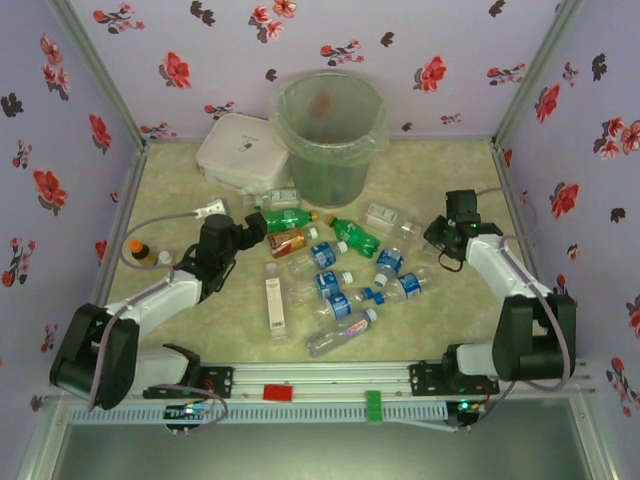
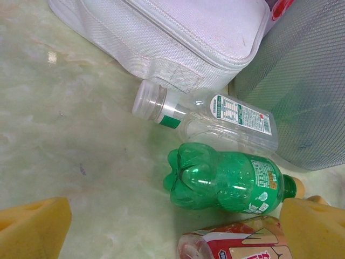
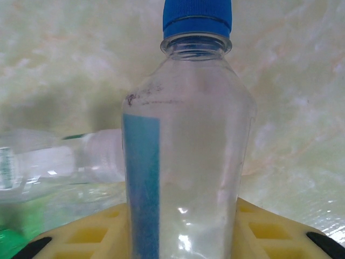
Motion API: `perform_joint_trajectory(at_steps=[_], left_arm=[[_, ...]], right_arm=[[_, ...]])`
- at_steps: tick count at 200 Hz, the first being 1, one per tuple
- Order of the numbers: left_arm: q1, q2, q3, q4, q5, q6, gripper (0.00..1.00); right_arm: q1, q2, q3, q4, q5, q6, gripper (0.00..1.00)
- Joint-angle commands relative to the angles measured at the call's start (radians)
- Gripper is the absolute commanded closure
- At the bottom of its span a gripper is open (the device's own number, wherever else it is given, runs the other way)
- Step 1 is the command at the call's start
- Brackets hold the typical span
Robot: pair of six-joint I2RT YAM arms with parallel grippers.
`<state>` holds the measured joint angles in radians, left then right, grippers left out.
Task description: Put the plastic bottles in the bin
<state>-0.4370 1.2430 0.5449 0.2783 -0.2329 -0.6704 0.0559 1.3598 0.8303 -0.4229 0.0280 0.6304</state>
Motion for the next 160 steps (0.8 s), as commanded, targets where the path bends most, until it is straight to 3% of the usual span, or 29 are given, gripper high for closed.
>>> perform_joint_trajectory(at_steps=[1,32,69,86,121,160], left_arm=[[0.012,-0.031,-0.003,-0.037,0.001,0.012,0.00],[0.015,-0.042,0.018,-0.086,0.003,0.007,0.00],[0.016,-0.066,0.016,-0.089,-0.002,-0.004,0.00],[0.017,-0.068,0.018,-0.092,-0.003,-0.005,0.00],[0.020,-0.080,0.010,-0.099,-0.005,0.000,0.00],[0.049,-0.107,-0.034,-0.079,-0.013,-0.009,0.00]], right_arm=[[-0.012,0.056,-0.026,0.095,-0.022,-0.001,0.58],[-0.027,0.133,-0.038,0.122,-0.037,0.006,0.55],[-0.037,0.175,-0.044,0.122,-0.015,0.005,0.26],[-0.039,0.194,-0.032,0.121,-0.016,0.002,0.23],[-0.039,0.209,-0.016,0.120,-0.011,0.000,0.27],[-0.039,0.142,0.009,0.086,-0.019,-0.008,0.51]])
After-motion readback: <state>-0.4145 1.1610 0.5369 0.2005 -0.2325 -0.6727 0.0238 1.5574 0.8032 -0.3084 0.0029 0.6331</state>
